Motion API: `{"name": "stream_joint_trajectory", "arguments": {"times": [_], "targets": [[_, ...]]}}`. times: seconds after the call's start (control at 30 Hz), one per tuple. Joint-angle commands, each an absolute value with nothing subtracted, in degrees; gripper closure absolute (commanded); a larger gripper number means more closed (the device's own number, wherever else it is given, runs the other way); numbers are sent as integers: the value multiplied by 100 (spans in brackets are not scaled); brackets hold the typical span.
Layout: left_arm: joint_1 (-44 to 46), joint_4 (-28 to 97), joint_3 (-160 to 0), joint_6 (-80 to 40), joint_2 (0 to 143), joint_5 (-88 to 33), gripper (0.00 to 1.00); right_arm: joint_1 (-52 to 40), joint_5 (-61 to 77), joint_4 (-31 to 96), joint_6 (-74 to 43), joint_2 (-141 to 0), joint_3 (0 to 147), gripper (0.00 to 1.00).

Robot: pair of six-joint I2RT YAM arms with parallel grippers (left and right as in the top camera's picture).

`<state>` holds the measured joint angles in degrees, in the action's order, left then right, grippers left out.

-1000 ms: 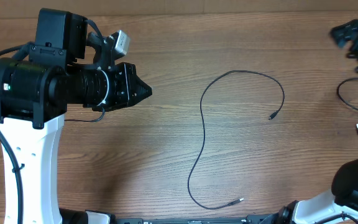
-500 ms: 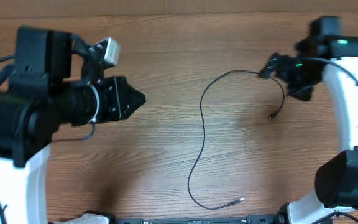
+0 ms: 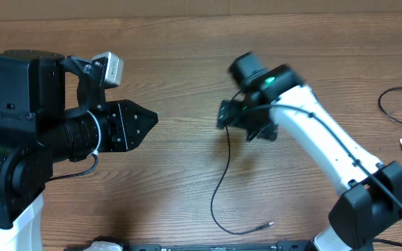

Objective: Untangle cables
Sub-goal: 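Bring the right gripper back to the last cable and grasp it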

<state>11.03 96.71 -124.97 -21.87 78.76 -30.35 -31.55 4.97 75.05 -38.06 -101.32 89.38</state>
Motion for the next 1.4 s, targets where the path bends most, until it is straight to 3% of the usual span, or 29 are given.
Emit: {"name": "stream_joint_trajectory", "arguments": {"times": [0.0, 0.27, 0.57, 1.0, 1.13, 1.3, 1.37], "targets": [[1090, 9679, -12492, -2078, 7839, -3009, 79, -3649, -47, 7509, -4567, -9988, 8908, 0], [1090, 9679, -12492, -2078, 7719, -3011, 77, -4381, -104, 7566, -5400, -9988, 8508, 0], [1090, 9679, -12492, -2075, 7640, -3050, 70, -4947, 34, 6687, -6176, -9988, 7393, 0], [1090, 9679, -12492, -2075, 7638, -3157, 70, -5013, 202, 5927, -7314, -9988, 6646, 0], [1090, 9679, -12492, -2075, 7638, -3157, 69, -5013, 224, 5537, -7317, -9988, 6458, 10], [1090, 9679, -12492, -2075, 7638, -3157, 69, -5013, 222, 5170, -7336, -9988, 6195, 10], [1090, 9679, -12492, -2075, 7638, -3157, 69, -5013, 222, 5081, -7336, -9988, 6117, 17]]}}
